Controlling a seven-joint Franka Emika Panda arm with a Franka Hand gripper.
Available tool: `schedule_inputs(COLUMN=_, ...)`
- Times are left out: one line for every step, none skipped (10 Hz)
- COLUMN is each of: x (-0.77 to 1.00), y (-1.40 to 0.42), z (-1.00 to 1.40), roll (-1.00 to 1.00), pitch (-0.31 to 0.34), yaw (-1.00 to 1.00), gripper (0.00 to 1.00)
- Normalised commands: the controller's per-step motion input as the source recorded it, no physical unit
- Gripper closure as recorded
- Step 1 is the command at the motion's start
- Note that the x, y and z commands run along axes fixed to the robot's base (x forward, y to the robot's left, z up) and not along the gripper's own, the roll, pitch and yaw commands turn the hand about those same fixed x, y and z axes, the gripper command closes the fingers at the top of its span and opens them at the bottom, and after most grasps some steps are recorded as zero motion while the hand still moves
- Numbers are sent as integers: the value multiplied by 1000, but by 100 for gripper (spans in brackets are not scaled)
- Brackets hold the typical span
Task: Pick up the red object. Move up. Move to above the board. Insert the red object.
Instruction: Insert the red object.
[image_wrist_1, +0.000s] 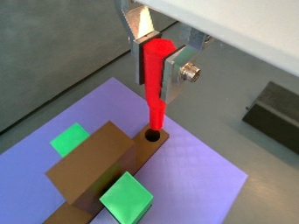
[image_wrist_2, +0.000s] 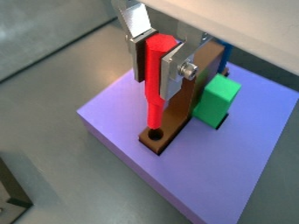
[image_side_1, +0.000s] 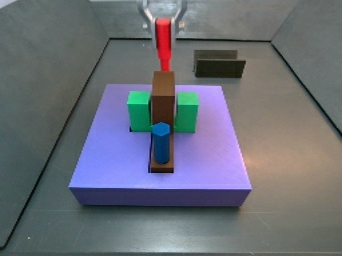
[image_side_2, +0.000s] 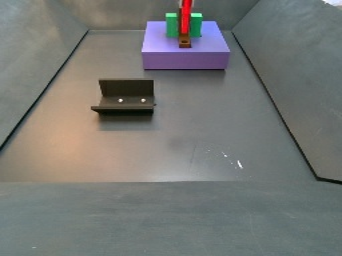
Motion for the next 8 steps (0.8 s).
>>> schedule_inputs(x=0, y=0, z=-203, roll=0, pitch=0, yaw=-3, gripper=100)
schedule_inputs(x=0, y=0, z=-214, roll=0, pitch=0, yaw=-3, gripper=100)
schedule_inputs(x=0, y=0, z=-200, roll=0, pitch=0, yaw=0, gripper=100)
schedule_inputs(x=14, y=0, z=-209, roll=0, pitch=0, yaw=0, gripper=100)
schedule_inputs(x=57, y=0, z=-194, roll=-19, pitch=0, yaw=0, gripper=100)
schedule_inputs(x=3, y=0, z=-171, roll=-56, pitch=0, yaw=0, gripper=100)
schedule_inputs(x=31, y=0, z=-171, roll=-53, pitch=0, yaw=0, gripper=100)
schedule_inputs(x=0, y=0, z=-177, roll=-54, pitch=0, yaw=0, gripper=100)
